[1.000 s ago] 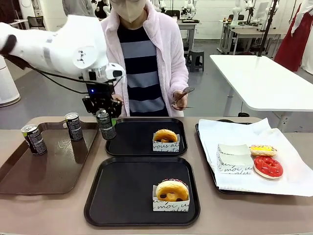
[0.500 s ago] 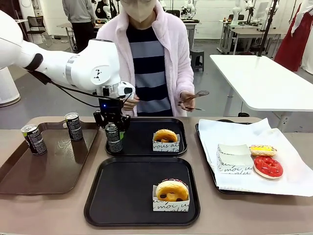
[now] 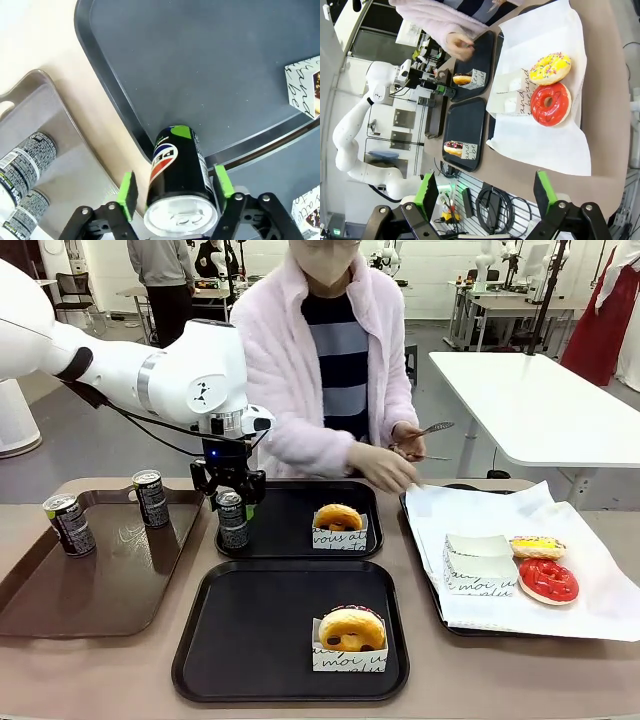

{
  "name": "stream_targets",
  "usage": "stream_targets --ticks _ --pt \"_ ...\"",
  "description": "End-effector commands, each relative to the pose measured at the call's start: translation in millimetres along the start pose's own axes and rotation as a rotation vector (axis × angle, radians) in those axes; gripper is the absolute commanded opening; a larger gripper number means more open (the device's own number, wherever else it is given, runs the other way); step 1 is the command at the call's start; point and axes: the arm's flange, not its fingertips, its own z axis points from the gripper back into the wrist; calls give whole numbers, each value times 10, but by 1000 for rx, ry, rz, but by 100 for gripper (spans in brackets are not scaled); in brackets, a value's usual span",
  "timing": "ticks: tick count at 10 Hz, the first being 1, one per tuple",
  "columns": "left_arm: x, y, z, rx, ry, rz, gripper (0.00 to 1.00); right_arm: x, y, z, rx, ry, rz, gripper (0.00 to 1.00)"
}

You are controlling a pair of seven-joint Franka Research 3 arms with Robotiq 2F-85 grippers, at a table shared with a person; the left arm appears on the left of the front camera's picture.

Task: Set up donuts and drinks on trays.
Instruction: Pick up one Pepsi coke and place it on the Flat Tray.

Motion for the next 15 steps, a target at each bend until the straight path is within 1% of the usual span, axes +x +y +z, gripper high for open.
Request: stream_targets --ticks 1,4,6,7,8,9,10,11,12,13,14,15 --pt "61 -16 -5 23 -15 6 100 18 1 -3 19 -11 16 100" --pt "38 -16 -7 10 -13 2 100 18 1 -3 19 -11 16 100" --pt "-84 -105 94 10 -14 -19 100 18 1 -3 19 -11 16 100" --pt "-324 -237 333 4 -6 -57 100 18 1 -3 19 -11 16 100" --pt "-646 -362 556 3 2 -86 100 18 1 -3 19 -11 16 100" --pt "-1007 -454 733 0 -9 -114 100 18 1 -3 19 -11 16 100" --pt "-1288 -467 844 2 -34 -152 100 18 1 -3 19 -11 16 100" --pt "-1617 -418 922 -30 -45 -170 100 18 1 -3 19 -11 16 100" --pt "-1928 -356 963 -36 -77 -195 100 18 1 -3 19 -11 16 100" --pt "-2212 -275 990 -53 -84 -222 100 18 1 -3 19 -11 16 100" --pt "-2433 -231 966 -72 -83 -246 100 18 1 -3 19 -11 16 100" --pt "-2620 -197 910 -82 -95 -245 100 18 1 -3 19 -11 16 100"
